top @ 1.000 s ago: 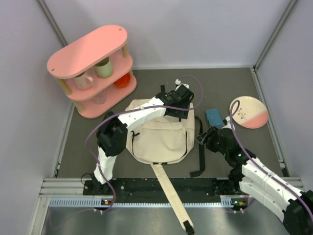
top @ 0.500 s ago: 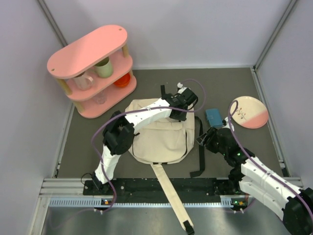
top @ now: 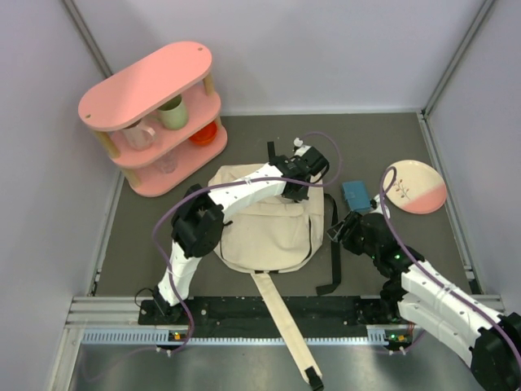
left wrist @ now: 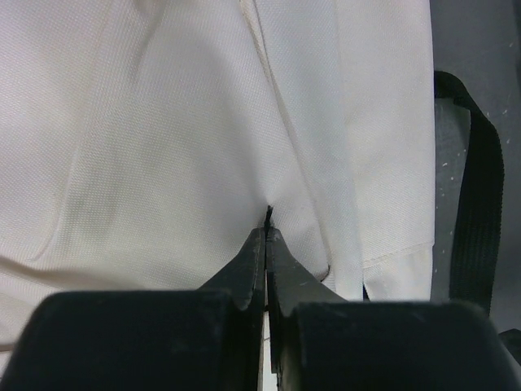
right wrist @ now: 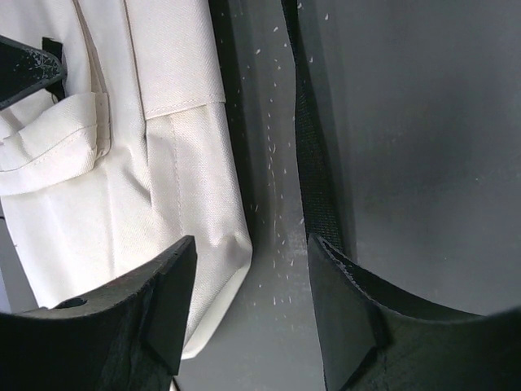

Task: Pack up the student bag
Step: Unzip the student bag at the center of the board.

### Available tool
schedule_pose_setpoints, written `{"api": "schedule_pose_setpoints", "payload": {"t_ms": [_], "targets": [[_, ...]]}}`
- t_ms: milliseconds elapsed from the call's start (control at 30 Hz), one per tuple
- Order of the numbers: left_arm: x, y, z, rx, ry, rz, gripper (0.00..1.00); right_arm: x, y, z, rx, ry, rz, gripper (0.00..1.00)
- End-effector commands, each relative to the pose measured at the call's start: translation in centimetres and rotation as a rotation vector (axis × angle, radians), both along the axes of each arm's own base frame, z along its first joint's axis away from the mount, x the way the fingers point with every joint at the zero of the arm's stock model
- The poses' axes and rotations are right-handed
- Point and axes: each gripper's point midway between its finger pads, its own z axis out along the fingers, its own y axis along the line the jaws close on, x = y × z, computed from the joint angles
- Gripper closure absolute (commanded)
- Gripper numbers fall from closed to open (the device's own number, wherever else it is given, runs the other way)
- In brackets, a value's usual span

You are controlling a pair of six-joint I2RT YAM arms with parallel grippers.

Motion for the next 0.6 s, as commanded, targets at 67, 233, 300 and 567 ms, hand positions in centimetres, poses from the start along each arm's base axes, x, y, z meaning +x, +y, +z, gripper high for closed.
{"api": "schedule_pose_setpoints", "payload": {"t_ms": [67, 233, 300, 567], "targets": [[-0.5, -0.3, 1.8, -0.053, -0.013, 0.008, 1.0, 2.3, 1.2, 3.8, 0.072, -0.047, 0.006, 0.41], [-0.7, 0.1, 4.5, -0.128, -0.074, 0.006, 1.0, 4.4, 4.7, 6.2, 0.213, -0.011, 0.139, 0.42], [-0.8, 0.2, 5.0, -0.137, -0.085, 0.006, 1.0, 4.8, 6.4, 7.4, 0.293, -0.023, 0.208, 0.43], [-1.0, 0.7, 5.7, -0.146, -0.098, 0.005, 1.0, 7.4, 9.4, 8.0, 0.419, -0.082, 0.293, 0.5]]}}
